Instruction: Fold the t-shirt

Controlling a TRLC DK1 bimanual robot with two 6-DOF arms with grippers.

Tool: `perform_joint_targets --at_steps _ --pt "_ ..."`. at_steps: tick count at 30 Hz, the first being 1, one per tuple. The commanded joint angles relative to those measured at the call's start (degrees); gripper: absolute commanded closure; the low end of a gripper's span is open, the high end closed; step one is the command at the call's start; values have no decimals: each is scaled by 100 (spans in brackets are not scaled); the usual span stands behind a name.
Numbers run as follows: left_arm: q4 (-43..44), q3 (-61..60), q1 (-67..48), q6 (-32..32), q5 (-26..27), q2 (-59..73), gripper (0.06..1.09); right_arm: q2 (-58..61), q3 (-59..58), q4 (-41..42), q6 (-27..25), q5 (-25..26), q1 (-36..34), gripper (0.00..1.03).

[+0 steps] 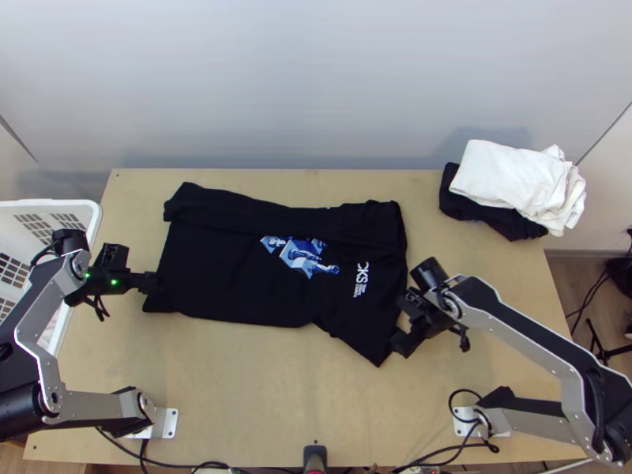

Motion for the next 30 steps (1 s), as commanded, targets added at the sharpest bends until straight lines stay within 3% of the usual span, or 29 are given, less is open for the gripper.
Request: perform_joint_targets --at_steps 1,11,12,13,15,16,30 --pt "70 -68 -53 -77 -3 -32 12 497 15 296 123 204 316 15" --pt "88 -226 -132 -86 -12 -225 12 700 340 340 176 318 316 17" --pt "97 -226 -123 -77 -12 -225 12 682 332 340 176 327 324 28" --pt "97 -217 -123 -77 -12 -225 12 629 340 340 167 327 333 44" --pt "97 -217 -123 -77 -12 -225 12 541 358 384 70 327 342 92" --pt "97 -209 -132 -77 -12 -216 12 533 376 411 61 327 360 99" --pt "-220 -455 -123 239 -12 -436 12 216 499 340 378 327 606 100"
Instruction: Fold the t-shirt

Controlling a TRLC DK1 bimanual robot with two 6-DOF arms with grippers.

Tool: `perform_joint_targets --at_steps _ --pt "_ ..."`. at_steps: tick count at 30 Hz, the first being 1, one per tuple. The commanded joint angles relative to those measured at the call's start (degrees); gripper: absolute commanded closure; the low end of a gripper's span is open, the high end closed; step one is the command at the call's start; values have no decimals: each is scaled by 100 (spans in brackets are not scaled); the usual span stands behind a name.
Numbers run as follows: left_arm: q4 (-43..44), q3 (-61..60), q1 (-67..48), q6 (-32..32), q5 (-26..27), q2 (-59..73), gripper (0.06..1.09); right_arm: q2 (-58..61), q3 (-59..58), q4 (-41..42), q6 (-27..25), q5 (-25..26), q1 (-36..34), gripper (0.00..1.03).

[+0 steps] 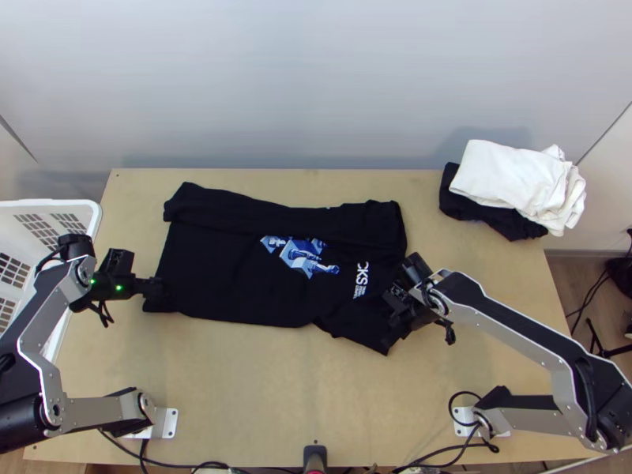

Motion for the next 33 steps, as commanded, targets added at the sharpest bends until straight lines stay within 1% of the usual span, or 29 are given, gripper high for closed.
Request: perform_joint_targets --at_steps 1,3,5,9,12,14,21,28,29,30,31,32,33 --pt "-382 -116 56 349 1 -165 12 -114 62 -33 170 -3 112 100" --pt "-619 -98 127 586 1 -200 12 -114 79 -42 196 -3 112 100" --pt "-690 -72 215 639 1 -244 12 -114 97 -69 205 -3 112 100" --pt "-945 42 575 964 -8 -288 12 -114 105 -112 196 -3 112 100" --pt "-1454 157 795 1395 -17 -315 12 -114 88 -139 196 -3 103 100" --pt "-1525 104 803 1527 -25 -332 12 -105 97 -139 205 -3 94 100" --pt "-1454 104 619 1518 -69 239 12 -52 281 -139 232 -3 103 100" --pt "-1164 -28 302 1184 -34 643 13 -79 378 -218 267 -3 41 100" --pt "-1164 -19 294 1140 -8 652 16 -70 360 -218 258 -3 24 100" --pt "-1164 -19 276 1087 36 643 21 -61 334 -218 258 -3 6 100" --pt "-1164 -37 250 1087 36 635 29 -44 325 -218 258 -3 -3 100" --pt "-1147 -72 232 1105 36 643 39 -44 325 -218 267 -3 -3 100" --pt "-1129 -72 232 1105 36 652 55 -44 334 -218 276 -3 -3 100"
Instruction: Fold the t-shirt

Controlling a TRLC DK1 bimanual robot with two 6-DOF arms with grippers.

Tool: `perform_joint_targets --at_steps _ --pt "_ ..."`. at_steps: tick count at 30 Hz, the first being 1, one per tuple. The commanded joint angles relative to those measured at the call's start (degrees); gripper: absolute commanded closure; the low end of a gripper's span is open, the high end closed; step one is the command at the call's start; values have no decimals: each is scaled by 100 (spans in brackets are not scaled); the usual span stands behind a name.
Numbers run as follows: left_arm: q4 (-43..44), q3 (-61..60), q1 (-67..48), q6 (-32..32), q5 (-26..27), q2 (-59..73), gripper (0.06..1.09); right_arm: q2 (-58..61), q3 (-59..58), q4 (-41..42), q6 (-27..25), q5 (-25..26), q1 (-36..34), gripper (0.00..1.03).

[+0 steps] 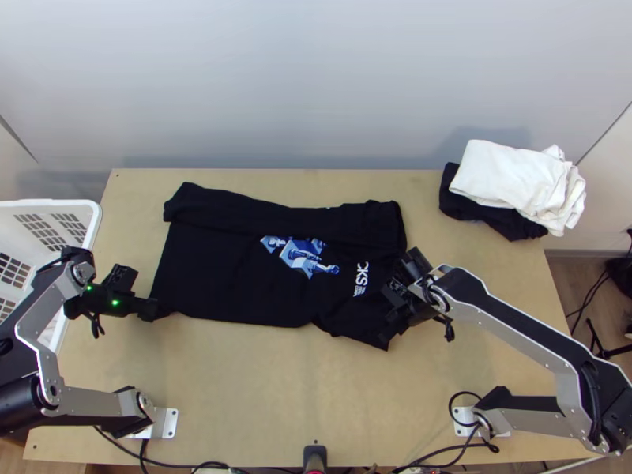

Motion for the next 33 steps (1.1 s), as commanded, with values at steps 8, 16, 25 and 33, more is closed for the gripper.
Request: perform_joint_targets --at_steps 8,16,25,33 --pt "163 -24 78 -66 71 -147 105 46 57 -21 178 1 4 100" --pt "-13 231 236 -233 229 -402 105 37 21 -21 275 1 39 100" --pt "-523 477 131 -418 827 -859 105 2 118 -127 345 1 162 100" --pt "-57 99 377 -295 625 -428 10 -68 118 -206 398 1 215 100"
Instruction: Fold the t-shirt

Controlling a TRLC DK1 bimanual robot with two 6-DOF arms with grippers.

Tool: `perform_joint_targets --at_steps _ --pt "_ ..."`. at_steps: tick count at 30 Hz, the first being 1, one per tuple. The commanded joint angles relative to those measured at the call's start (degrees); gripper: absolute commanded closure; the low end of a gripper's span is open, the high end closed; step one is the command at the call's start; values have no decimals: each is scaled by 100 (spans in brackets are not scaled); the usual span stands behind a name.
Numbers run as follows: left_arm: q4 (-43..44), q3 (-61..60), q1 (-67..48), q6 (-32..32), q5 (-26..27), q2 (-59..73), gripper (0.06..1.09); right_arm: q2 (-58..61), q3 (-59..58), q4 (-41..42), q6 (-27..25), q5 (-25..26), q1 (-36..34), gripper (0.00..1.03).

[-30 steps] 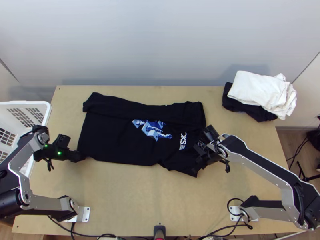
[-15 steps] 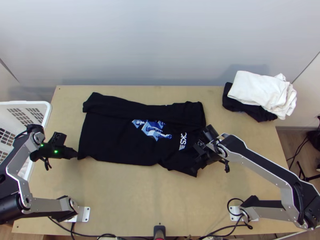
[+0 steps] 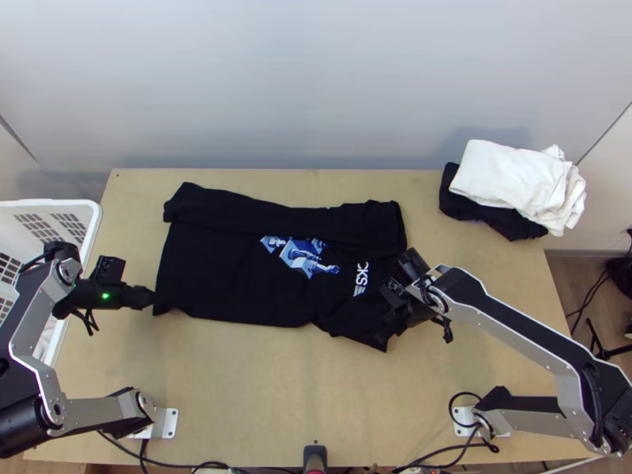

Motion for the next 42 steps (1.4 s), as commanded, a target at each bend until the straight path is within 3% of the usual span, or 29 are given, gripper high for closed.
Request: perform_joint_targets --at_steps 1,15,16,17,20,28,33,42 --pt "311 -248 220 53 -72 199 11 -44 26 -64 44 -1 45 100" --pt "592 -556 -220 53 -257 568 11 -26 202 -143 88 -1 71 100" --pt "636 -582 -273 0 -195 559 17 -26 202 -143 88 -1 71 100" --pt "636 -617 -378 -17 -125 524 35 -26 202 -143 96 -1 62 100" --pt "733 -705 -633 -97 42 472 106 -26 211 -134 140 -1 62 100" --pt "759 -363 -281 -334 51 392 105 -114 229 -143 184 -1 -34 100" --pt "302 376 -62 -501 95 305 105 -167 387 -143 193 -1 -193 100" --pt "-173 2046 -255 -1406 297 296 105 -88 1512 -143 395 -1 -527 100"
